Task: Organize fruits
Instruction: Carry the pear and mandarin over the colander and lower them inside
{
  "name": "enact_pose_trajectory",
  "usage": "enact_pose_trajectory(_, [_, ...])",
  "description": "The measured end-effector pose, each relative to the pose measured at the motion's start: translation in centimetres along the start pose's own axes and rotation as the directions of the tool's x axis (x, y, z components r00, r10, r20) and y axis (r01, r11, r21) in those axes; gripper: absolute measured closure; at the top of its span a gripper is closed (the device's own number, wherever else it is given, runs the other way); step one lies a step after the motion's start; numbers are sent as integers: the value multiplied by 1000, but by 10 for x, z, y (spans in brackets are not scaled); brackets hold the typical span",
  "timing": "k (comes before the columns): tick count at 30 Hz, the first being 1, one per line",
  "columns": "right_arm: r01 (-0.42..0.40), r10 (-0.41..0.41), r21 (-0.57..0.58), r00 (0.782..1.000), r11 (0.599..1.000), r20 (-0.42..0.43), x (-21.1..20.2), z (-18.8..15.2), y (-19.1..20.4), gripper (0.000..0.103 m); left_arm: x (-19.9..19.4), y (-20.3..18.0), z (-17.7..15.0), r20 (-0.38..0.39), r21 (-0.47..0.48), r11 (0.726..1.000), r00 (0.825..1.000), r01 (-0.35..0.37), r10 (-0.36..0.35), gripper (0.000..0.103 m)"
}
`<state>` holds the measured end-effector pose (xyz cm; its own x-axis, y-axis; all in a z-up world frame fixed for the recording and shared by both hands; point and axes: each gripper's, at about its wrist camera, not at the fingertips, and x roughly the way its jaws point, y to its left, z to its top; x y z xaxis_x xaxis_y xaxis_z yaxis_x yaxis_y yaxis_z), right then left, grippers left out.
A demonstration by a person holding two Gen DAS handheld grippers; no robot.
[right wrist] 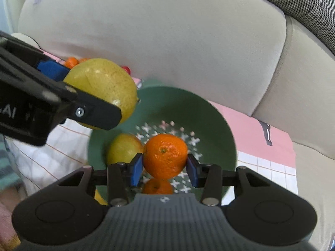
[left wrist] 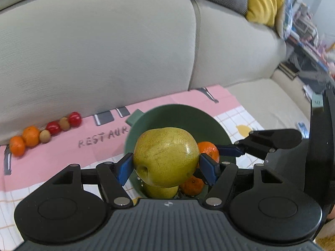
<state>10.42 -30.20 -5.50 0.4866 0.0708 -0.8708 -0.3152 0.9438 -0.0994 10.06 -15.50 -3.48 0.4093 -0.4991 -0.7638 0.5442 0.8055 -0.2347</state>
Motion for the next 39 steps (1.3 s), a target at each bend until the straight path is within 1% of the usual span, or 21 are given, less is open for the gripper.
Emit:
enact_pose_trajectory(3, [3,-3,-14,1000,1000,-21,10,4,-1,61,15,-5,2,-35,24,1000,999,6,-5,25])
enact_pose_trajectory(8, [-1,-1,-54,999,999,-48,22,6,-1,61,38,-11,5,-83,70,998,997,-2,8,25])
enact_pose_trajectory(9, [-2,-1,-61,999,998,-53,19,2,-8,61,42,-11,6,-92,73,997,996,-4,11,25])
enact_pose_trajectory(16, [-7,-1,-85,995,996,-96,37,2,-10,61,64,-7,6,-150,92,995,988,-24,37,25])
enact_pose_trajectory(22, [-11,1,-83,992,996,-127,54,-3,-19,61,74,-4,13,-155,122,991,986,-48,67,25])
enact_pose_trajectory(27, [-12,0,-88,990,996,-144,65,-1,-18,61,84,2,20,-164,129,988,981,-82,102,25])
enact_pose_trajectory(31, [-18,5,-89,989,996,-147,62,3,-18,61,89,1,24,-176,138,987,979,-82,106,25])
enact_pose_trajectory(36, [-24,9,-104,989,994,-147,61,4,-15,61,98,-6,22,-192,183,978,972,-102,138,25])
enact_pose_trajectory(39, [-27,10,-111,989,993,-146,59,3,-14,61,101,-9,20,-201,202,974,969,-103,145,25])
